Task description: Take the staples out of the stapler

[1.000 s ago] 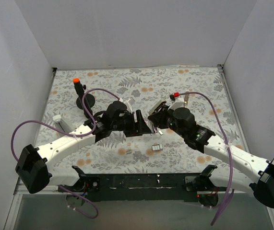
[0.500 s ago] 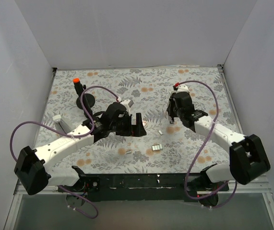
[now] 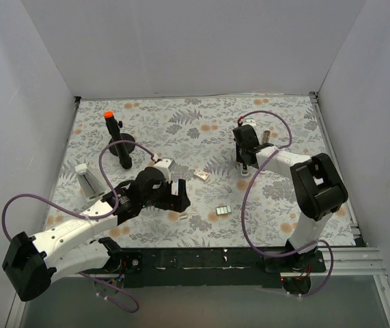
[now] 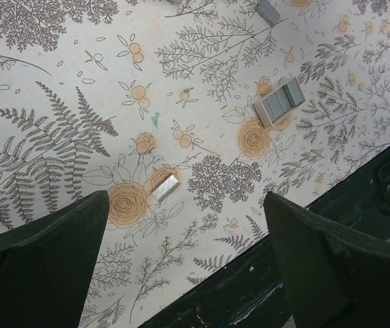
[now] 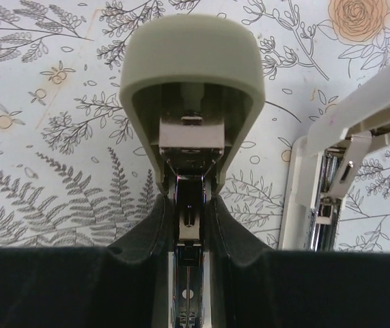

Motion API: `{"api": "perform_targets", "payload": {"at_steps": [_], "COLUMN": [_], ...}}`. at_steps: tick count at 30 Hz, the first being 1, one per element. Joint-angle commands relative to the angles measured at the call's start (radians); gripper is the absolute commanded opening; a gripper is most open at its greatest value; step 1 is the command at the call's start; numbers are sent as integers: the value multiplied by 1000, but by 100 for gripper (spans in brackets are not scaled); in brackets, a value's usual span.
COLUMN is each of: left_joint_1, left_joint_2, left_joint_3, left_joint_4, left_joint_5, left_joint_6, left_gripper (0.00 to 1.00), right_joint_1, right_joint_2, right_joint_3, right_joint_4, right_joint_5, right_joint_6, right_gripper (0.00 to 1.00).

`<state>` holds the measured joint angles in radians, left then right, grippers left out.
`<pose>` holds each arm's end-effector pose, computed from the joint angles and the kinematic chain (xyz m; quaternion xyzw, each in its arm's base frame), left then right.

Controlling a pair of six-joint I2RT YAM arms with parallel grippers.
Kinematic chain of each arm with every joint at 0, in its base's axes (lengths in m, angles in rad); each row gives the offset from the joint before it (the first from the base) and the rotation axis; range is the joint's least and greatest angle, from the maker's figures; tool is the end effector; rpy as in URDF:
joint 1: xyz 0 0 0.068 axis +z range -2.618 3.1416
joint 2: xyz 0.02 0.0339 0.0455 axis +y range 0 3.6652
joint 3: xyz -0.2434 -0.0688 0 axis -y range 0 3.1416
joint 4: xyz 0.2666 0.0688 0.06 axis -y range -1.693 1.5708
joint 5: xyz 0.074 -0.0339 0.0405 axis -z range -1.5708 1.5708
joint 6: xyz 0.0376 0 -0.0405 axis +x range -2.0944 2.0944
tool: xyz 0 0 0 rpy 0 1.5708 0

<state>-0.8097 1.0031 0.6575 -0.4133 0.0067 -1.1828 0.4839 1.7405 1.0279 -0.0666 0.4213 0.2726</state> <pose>0.1662 -0.1749 0.2081 -0.1691 0.9030 -0.3332 0.2120 0.3427 0.1628 0.1484 -0.0150 0.9058 -0.0401 0.4216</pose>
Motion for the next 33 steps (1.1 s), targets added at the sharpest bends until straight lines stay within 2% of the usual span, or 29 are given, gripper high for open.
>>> {"api": "perform_targets", "payload": {"at_steps": [1,3,10,16,23,25,29,33], "left_joint_1": [-2,-2,-2,-2,-2,-2,-2,-2], "left_joint_2": [-64,-69,-46,-64,-83,-84,-96,-147], "left_joint_3": [-6,-1,5,4,-2,-2,2,-2], "left_joint_4": [68,83,87,90,91,91,76,71], "left_joint_5": [-25,-30,-22,-34,-36,-43,-51,-28], "left_joint_6": [44,55,71,72,74,77,89,114], "left_gripper": [98,98,98,98,98,98,98,98], "right_joint_1": [-16,-21,-30,-33,-33,-31,-27,1], "right_joint_2": [66,88,71,44,-64,-96,-151,-213], "right_joint_3": [90,95,81,103,121,130,136,83], "right_joint_4": [-5,-13,-7,-41,-105,-116,-205,-190], "right_joint_5": [59,66,70,51,-13,-56,-125,-292], "right_joint_6": [13,33,54,53,39,22,13,-84], "right_gripper": [11,13,36,47,55,63,65,59]}}
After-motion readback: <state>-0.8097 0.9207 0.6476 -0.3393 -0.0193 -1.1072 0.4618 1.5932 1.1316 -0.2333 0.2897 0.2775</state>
